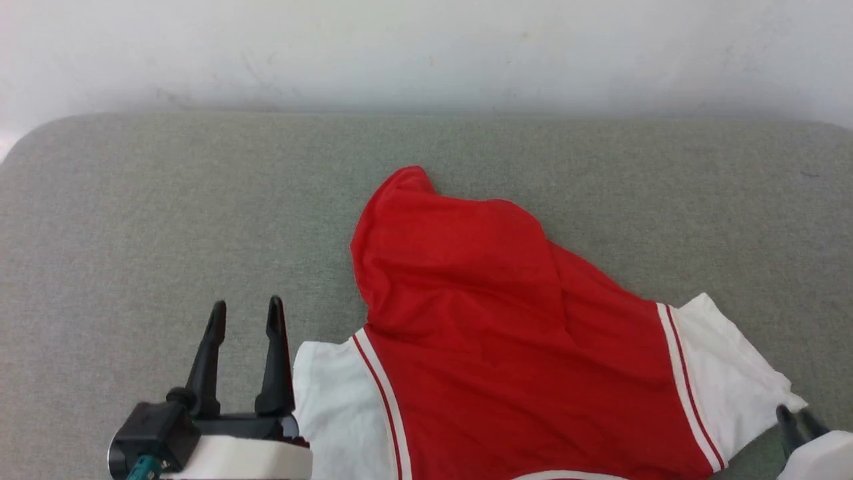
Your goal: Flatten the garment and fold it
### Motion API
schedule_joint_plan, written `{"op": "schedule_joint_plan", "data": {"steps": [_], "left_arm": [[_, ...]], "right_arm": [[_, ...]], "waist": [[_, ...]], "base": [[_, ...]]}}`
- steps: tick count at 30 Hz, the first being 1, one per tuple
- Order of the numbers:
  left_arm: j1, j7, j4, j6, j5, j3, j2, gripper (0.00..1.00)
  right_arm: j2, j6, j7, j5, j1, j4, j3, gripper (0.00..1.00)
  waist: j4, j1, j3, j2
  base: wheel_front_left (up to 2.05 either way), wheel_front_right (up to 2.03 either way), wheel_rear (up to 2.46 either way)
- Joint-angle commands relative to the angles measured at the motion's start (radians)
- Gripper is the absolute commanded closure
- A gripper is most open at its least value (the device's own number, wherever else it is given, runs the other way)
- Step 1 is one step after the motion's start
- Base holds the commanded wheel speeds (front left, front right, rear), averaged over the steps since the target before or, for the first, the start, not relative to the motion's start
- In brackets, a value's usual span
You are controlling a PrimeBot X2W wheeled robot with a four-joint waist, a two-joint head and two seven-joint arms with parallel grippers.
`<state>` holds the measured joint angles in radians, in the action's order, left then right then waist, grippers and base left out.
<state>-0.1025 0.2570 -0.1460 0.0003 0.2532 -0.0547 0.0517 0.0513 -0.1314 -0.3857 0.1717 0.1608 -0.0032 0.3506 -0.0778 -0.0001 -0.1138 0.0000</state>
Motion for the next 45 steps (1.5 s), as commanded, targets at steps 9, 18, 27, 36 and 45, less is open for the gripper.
{"op": "schedule_joint_plan", "data": {"steps": [9,18,27,36,45], "left_arm": [[-0.048,0.005,-0.007,-0.01,-0.037,0.021,0.0,0.0],[-0.094,0.005,0.005,-0.021,-0.097,0.026,0.034,0.0],[-0.096,-0.097,0.029,-0.043,-0.142,-0.008,0.097,0.0],[-0.075,-0.332,0.055,-0.087,-0.065,-0.048,0.124,0.0],[0.034,-0.551,0.199,-0.106,-0.036,-0.081,0.188,0.0]], "right_arm": [[-0.001,0.001,0.248,0.026,0.004,-0.148,0.05,0.0],[-0.001,0.001,0.422,0.032,0.048,-0.232,-0.052,0.0],[-0.001,0.001,0.455,0.025,0.049,-0.245,-0.065,0.0],[-0.001,0.001,0.462,0.033,0.042,-0.234,-0.077,0.0],[-0.001,0.001,0.458,0.032,0.015,-0.233,-0.093,0.0]], "waist": [[0.009,0.0001,0.034,0.0],[0.043,0.0001,0.04,0.0],[0.051,0.0001,0.043,0.0],[0.044,0.0001,0.024,0.0],[0.055,0.0001,-0.019,0.0]], "base": [[0.0,0.0,0.0],[0.0,0.0,0.0],[0.0,0.0,0.0],[0.0,0.0,0.0],[0.0,0.0,0.0]]}}
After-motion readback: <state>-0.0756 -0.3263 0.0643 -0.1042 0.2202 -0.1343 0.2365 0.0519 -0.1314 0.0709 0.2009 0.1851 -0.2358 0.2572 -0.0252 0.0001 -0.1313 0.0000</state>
